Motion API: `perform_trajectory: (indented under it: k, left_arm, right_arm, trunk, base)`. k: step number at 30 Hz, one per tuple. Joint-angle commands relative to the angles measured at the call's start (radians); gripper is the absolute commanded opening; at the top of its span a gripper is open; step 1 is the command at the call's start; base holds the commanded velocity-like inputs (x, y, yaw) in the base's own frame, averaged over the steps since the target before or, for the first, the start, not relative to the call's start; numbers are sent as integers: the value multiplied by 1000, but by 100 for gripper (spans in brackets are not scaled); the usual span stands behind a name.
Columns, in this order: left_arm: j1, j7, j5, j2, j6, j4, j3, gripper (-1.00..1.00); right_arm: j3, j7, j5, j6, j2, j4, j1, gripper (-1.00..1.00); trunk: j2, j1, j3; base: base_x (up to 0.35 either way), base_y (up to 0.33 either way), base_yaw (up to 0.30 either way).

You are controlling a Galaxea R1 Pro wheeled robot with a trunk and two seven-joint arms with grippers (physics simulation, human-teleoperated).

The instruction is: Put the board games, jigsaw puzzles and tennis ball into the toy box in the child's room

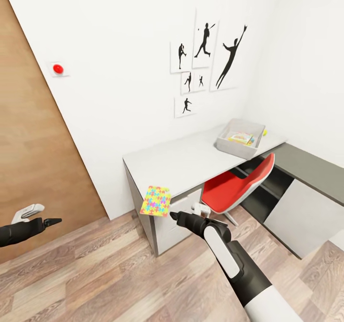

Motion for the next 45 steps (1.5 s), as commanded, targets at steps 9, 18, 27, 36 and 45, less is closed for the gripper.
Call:
perform_trajectory:
  k: [9,18,27,36,45]
  left_arm:
    - [-1,-3,0,-1,5,0,2,100]
    - [-1,-3,0,-2,5,0,2,100]
    - [-1,-3,0,-2,5,2,2,100]
    - [-1,-3,0,-2,5,3,1,100]
    - [-1,-3,0,-2,5,3,1,100]
  right_arm:
    - [0,-10,-10,2,0,7,-1,100]
    - [0,-10,-10,1,1,9,-1,100]
    - [0,-10,-10,1,1,9,-1,100]
    - [0,-10,-10,1,1,14,-1,100]
    - [2,-10,-10,0,2,16,-1,100]
  trunk:
    - [-2,1,13]
    - [-2,1,28]
    - [-2,1,43]
    - [-2,1,58]
    - [-2,1,73]
  base:
    - [0,0,0]
    - [0,0,0]
    - [0,0,0]
    - [0,0,0]
    - [0,0,0]
